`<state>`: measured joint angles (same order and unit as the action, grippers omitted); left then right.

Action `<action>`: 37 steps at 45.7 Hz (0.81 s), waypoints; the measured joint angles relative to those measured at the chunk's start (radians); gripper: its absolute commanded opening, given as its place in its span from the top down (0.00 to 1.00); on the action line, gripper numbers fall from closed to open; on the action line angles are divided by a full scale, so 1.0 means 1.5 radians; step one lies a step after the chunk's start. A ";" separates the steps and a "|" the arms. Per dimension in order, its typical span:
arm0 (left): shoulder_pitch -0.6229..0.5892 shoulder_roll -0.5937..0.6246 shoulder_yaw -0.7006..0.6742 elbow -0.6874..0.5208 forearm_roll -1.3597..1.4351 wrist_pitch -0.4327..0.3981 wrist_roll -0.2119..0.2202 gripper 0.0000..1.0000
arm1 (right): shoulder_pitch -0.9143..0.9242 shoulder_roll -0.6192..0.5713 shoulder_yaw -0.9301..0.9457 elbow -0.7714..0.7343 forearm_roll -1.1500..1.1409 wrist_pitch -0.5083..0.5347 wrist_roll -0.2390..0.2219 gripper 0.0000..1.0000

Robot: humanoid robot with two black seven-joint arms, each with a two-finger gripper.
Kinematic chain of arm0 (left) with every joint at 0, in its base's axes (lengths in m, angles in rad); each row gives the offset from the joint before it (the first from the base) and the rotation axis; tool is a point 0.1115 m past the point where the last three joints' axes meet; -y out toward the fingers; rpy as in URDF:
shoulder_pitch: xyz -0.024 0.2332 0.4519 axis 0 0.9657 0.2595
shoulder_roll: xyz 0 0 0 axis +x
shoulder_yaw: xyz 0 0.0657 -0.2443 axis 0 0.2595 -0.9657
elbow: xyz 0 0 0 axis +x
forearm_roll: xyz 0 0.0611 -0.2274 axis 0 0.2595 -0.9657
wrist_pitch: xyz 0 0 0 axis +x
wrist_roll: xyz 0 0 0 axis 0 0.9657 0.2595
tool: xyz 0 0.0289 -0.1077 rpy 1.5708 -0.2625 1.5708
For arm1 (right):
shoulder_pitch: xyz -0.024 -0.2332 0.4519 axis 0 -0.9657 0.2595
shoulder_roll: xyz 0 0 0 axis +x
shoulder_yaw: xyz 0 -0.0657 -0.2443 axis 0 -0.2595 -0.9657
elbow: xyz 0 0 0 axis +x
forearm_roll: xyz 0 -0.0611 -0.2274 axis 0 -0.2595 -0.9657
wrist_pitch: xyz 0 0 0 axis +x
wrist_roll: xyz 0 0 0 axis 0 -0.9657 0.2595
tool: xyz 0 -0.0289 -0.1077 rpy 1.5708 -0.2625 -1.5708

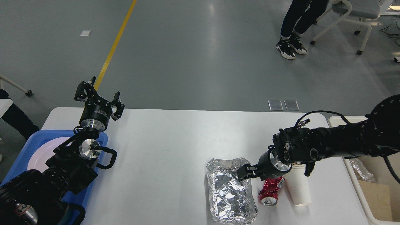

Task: Tidy desktop
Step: 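Lower the right gripper onto the foil tray and grasp it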

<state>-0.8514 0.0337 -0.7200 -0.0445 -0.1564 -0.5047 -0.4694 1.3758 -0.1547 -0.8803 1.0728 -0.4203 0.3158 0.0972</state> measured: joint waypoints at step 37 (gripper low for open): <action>0.000 0.000 0.000 0.000 0.000 0.000 0.000 0.04 | -0.062 0.031 0.018 -0.043 0.016 -0.006 0.002 1.00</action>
<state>-0.8514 0.0337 -0.7195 -0.0445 -0.1564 -0.5047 -0.4694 1.2827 -0.1089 -0.8532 1.0082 -0.3968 0.3073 0.0995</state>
